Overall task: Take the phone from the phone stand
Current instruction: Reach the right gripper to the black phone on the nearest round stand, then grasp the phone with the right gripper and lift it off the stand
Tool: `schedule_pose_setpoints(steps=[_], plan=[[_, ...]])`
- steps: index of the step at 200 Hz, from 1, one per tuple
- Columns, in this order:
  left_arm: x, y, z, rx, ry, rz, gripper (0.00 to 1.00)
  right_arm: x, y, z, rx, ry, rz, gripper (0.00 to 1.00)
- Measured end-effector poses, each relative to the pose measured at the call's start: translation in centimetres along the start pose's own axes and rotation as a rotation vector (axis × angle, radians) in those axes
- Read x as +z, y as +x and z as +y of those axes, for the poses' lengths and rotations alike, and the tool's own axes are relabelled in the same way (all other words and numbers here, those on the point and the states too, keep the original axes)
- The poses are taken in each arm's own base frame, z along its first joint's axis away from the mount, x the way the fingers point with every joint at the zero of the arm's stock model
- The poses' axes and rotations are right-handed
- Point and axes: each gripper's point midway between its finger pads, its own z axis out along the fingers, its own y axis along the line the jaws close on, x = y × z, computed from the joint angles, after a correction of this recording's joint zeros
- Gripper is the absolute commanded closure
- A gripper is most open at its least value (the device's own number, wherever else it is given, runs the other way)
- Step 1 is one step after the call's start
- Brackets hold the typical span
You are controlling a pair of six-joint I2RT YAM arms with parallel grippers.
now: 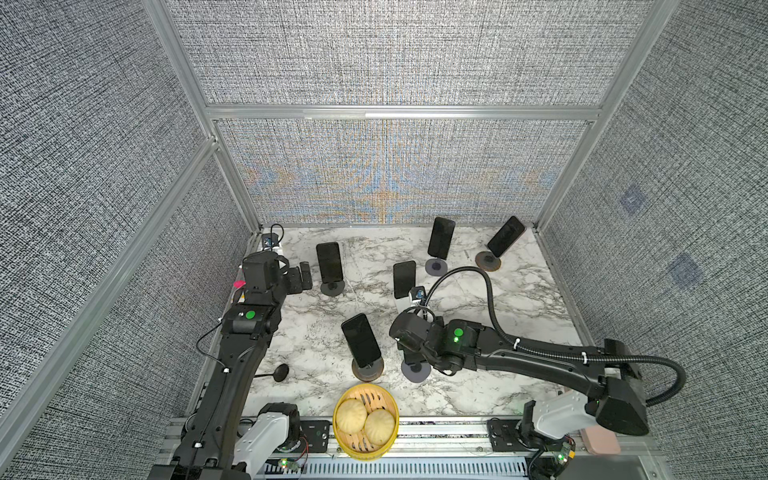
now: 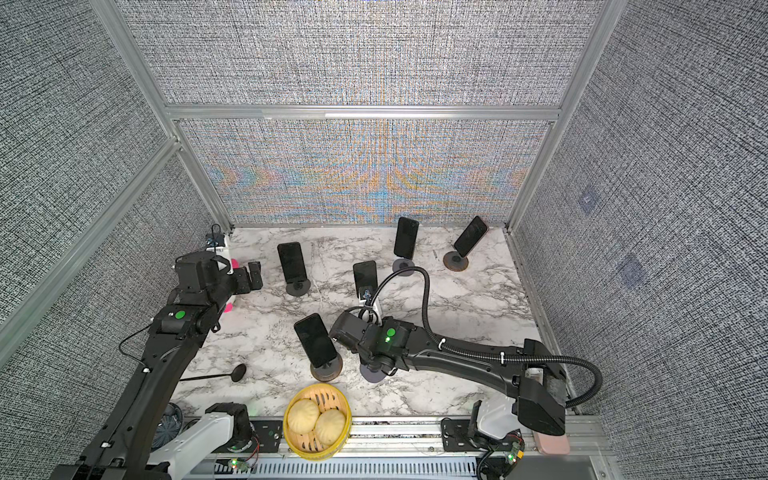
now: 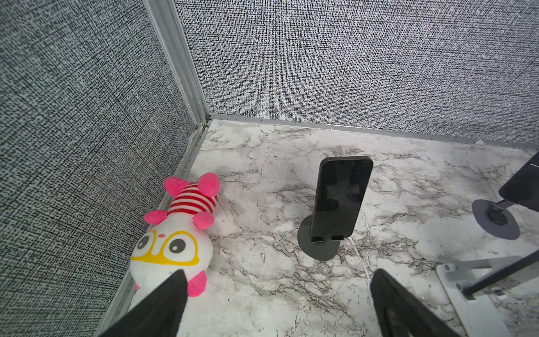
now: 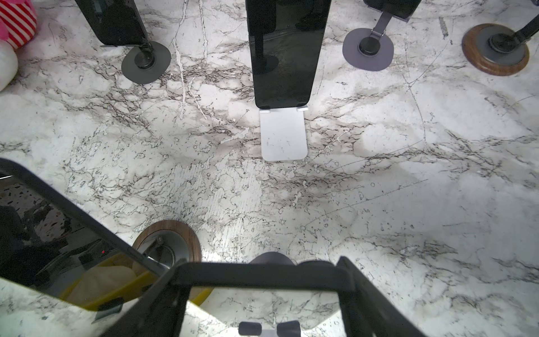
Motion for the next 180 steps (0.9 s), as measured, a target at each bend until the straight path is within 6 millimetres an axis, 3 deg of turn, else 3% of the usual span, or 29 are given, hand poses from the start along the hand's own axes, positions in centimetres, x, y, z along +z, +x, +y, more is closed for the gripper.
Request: schedule_pose_setpoints(steps=[96,155,180], plan=[[-0.1,0.0,-0.1,0.003,0.007,-0.002,0.01,-0.8,-0.6,-0.2,-0.002,0.002,0.000,0.32],[-0.2,0.0,-0.1,0.002,0.007,-0.008,0.01,-3.3,-3.7,-0.6,0.002,-0.046,-0.051,0.32],[-0.2,0.0,-0.1,0.002,0.007,-0.009,0.01,-4.1,-5.4,-2.3,0.043,-0.070,-0.044,0.33]])
